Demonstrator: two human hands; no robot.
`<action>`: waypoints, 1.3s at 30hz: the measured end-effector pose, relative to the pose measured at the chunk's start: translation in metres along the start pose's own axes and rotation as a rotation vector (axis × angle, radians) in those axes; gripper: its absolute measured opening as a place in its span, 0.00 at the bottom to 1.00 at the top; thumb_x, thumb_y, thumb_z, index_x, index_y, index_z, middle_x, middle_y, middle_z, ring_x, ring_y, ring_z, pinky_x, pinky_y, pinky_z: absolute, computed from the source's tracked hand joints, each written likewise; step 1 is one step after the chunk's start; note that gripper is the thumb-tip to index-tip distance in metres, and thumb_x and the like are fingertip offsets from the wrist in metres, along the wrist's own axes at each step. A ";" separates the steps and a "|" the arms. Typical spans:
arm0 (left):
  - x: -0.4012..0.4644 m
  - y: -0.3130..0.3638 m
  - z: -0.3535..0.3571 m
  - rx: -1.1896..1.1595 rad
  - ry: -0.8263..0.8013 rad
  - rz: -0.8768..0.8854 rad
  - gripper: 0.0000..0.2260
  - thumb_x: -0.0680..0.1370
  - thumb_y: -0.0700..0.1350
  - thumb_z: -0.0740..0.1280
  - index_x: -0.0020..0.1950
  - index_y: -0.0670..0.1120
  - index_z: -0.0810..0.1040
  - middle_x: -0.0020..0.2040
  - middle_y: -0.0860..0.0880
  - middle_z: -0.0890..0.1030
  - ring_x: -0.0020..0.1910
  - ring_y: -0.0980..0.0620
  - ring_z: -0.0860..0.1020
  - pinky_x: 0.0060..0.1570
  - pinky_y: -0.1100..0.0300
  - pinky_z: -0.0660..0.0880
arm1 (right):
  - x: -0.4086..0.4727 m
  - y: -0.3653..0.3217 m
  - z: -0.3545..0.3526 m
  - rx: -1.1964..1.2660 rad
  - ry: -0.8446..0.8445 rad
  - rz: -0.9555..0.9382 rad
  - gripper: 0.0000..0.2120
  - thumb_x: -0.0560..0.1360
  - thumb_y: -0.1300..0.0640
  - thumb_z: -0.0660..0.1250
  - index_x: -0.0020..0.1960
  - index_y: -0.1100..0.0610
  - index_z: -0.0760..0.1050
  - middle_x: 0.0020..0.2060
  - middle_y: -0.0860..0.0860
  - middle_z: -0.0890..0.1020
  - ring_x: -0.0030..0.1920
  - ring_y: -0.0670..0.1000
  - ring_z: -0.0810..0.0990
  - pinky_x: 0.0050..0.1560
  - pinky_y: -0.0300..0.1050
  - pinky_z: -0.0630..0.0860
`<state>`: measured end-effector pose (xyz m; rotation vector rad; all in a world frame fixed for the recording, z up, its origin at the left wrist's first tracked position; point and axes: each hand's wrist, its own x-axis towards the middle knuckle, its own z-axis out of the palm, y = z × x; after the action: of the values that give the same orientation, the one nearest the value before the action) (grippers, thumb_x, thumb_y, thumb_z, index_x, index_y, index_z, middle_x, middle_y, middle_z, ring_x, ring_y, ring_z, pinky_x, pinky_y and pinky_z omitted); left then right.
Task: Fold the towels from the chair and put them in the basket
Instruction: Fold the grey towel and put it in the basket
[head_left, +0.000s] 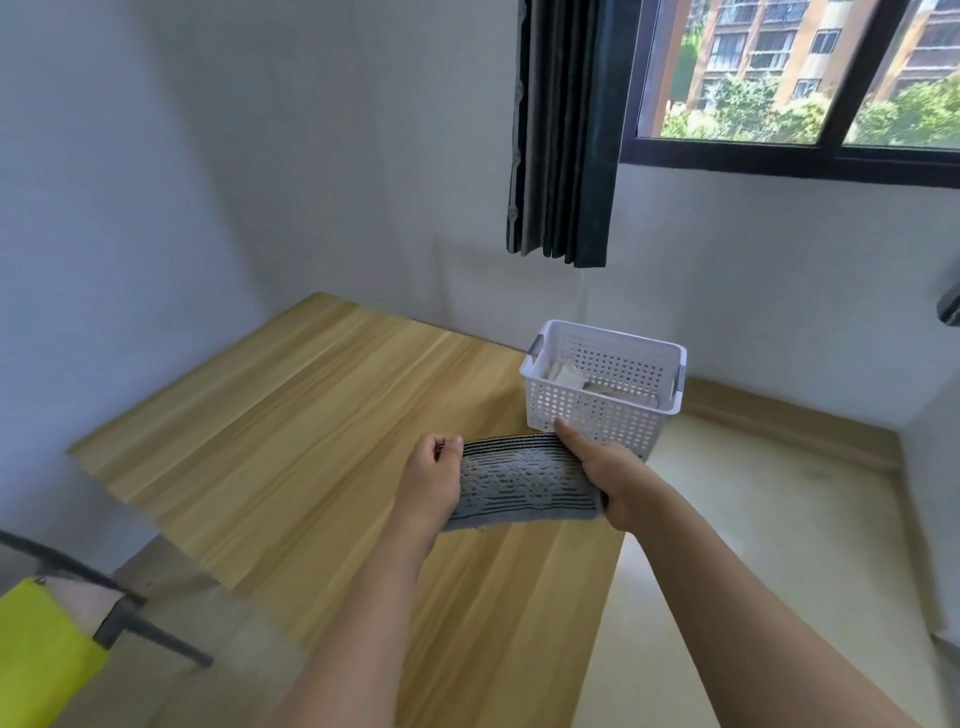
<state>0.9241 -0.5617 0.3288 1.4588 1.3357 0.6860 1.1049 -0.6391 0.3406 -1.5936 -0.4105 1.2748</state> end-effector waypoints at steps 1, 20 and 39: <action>0.006 0.000 0.007 -0.026 0.010 -0.016 0.13 0.80 0.56 0.58 0.48 0.49 0.74 0.49 0.46 0.79 0.48 0.45 0.79 0.50 0.47 0.76 | 0.008 -0.003 -0.006 -0.021 -0.012 -0.004 0.22 0.71 0.41 0.70 0.51 0.59 0.78 0.48 0.55 0.85 0.50 0.56 0.83 0.57 0.55 0.79; 0.124 0.097 0.149 0.093 -0.239 0.058 0.19 0.66 0.54 0.74 0.51 0.50 0.72 0.53 0.44 0.82 0.50 0.48 0.81 0.51 0.53 0.76 | 0.191 -0.191 -0.161 -0.571 -0.415 -0.143 0.11 0.78 0.65 0.63 0.59 0.60 0.76 0.54 0.56 0.81 0.54 0.55 0.80 0.55 0.48 0.77; 0.283 0.074 0.347 0.530 -0.449 -0.327 0.20 0.75 0.47 0.69 0.66 0.47 0.73 0.61 0.49 0.78 0.56 0.49 0.77 0.55 0.57 0.74 | 0.411 -0.169 -0.204 -1.742 -0.468 -0.141 0.14 0.76 0.66 0.53 0.33 0.59 0.63 0.31 0.52 0.66 0.29 0.50 0.64 0.26 0.41 0.61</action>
<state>1.3281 -0.3852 0.2197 1.6208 1.3995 -0.2245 1.4928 -0.3535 0.2533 -2.4152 -2.3269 1.0798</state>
